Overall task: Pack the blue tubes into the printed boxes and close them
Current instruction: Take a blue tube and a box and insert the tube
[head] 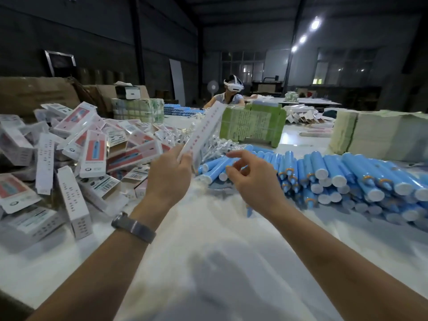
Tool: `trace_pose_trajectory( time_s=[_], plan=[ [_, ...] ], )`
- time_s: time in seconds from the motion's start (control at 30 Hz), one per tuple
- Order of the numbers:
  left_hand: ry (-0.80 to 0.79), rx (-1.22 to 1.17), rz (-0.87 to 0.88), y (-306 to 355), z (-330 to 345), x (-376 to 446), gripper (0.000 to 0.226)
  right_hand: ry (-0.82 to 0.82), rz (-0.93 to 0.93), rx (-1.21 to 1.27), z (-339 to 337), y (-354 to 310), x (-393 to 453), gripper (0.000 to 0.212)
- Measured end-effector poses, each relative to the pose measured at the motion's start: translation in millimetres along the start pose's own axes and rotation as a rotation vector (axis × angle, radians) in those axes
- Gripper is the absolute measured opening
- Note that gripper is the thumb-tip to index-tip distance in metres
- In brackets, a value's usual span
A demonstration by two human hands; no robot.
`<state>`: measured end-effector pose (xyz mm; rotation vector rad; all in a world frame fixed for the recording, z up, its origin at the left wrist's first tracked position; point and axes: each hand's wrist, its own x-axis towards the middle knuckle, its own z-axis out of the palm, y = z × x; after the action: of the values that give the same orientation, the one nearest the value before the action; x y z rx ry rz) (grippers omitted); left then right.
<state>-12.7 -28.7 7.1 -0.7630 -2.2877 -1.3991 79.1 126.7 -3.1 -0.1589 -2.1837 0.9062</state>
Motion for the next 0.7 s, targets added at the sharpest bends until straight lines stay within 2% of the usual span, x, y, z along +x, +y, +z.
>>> trace_pose_trajectory(
  time_s=[0.1,0.2,0.3,0.4,0.47,0.53,0.6,0.7],
  plan=[
    [-0.237,-0.567,-0.087,38.4,19.1,-2.1,0.025,0.107,0.058,0.320,-16.1,-6.4,7.8,0.022],
    [-0.466,-0.862,-0.157,52.9,42.3,-8.6,0.021,0.184,0.122,0.489,-37.9,-4.8,14.7,0.035],
    [-0.582,-1.045,-0.158,43.4,57.0,-14.1,0.027,0.159,0.153,0.459,-51.8,-0.3,12.8,0.057],
    [-0.646,-1.128,-0.134,31.9,60.0,-15.8,0.036,0.122,0.063,0.219,-63.0,7.7,11.2,0.065],
    [-0.641,-1.137,-0.150,27.8,56.3,-13.9,0.034,0.127,0.045,-0.087,-72.0,9.5,13.2,0.056],
    [-0.616,-1.096,-0.159,25.7,50.0,-12.4,0.035,0.117,0.003,-0.429,-82.3,7.9,15.1,0.055],
    [-0.615,-1.007,-0.140,23.0,42.2,-11.2,0.033,-0.040,-0.056,-0.629,-89.2,3.6,16.3,0.059],
    [-0.667,-0.906,-0.132,19.0,28.3,-8.2,0.030,-0.370,-0.057,-0.715,-96.1,-3.9,14.2,0.081]
  ],
)
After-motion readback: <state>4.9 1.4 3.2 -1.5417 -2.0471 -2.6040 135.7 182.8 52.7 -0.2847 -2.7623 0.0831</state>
